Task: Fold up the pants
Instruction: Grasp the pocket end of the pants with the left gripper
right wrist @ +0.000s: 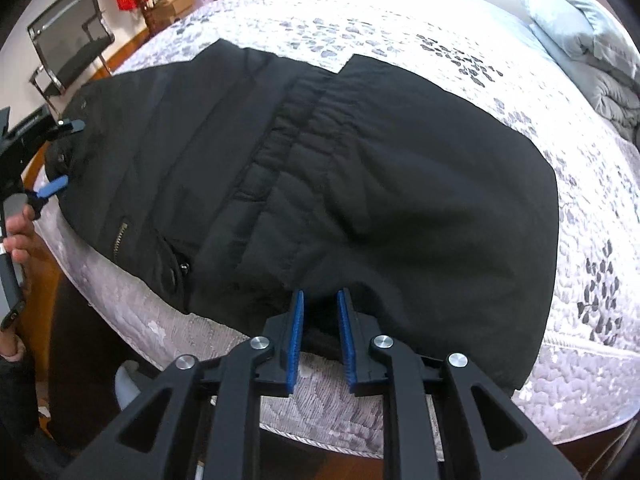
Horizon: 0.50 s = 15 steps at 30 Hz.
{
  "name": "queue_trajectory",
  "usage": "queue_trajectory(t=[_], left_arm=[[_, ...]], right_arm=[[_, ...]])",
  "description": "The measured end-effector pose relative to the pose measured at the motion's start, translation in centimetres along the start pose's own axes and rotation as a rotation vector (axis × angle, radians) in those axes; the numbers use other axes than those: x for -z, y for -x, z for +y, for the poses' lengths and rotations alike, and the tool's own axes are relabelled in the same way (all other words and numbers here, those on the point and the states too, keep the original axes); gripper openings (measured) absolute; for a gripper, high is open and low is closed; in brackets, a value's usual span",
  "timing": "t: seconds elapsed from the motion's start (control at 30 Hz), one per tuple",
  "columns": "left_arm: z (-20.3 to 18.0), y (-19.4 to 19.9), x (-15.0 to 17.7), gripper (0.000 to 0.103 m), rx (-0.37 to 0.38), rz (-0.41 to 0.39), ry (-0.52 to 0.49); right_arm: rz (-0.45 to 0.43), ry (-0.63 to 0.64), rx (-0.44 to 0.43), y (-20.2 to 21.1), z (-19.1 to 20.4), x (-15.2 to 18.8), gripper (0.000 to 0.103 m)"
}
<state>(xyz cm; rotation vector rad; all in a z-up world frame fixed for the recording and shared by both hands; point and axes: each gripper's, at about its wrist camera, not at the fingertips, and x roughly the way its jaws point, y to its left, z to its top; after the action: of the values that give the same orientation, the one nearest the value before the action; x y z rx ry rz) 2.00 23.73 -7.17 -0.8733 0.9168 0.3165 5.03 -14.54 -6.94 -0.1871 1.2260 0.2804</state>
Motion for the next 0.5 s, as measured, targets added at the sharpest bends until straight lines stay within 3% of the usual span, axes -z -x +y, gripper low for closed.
queue_trajectory(t=[0.03,0.07,0.13,0.17,0.33,0.4,0.47,0.5], left_arm=[[0.2,0.0,-0.1,0.056,0.004,-0.004,0.006],[0.4,-0.1,-0.1,0.035,0.019,-0.004,0.012],[0.7,-0.5,-0.2,0.006,0.11,0.041,0.017],[0.8,-0.7,-0.2,0.003,0.12,0.06,0.027],[0.9,-0.1,0.1,0.007,0.082,0.031,0.043],[1.1,0.5,0.5,0.023,0.013,-0.007,0.045],[1.3,1.1,0.4,0.05,0.001,-0.041,0.039],[1.6,1.3,0.2,0.05,0.013,-0.038,0.03]], right_arm=[[0.007,0.002,0.006,-0.1,0.1,-0.1,0.018],[0.014,0.002,0.011,-0.2,0.1,-0.1,0.018],[0.024,0.002,0.019,-0.4,0.2,-0.1,0.018],[0.028,0.004,0.025,-0.5,0.3,-0.1,0.018],[0.041,0.007,0.04,-1.0,0.4,-0.4,0.018],[0.044,0.005,0.039,-1.1,0.3,-0.4,0.018],[0.045,0.003,0.037,-1.1,0.3,-0.4,0.018],[0.046,0.003,0.036,-1.2,0.3,-0.5,0.018]])
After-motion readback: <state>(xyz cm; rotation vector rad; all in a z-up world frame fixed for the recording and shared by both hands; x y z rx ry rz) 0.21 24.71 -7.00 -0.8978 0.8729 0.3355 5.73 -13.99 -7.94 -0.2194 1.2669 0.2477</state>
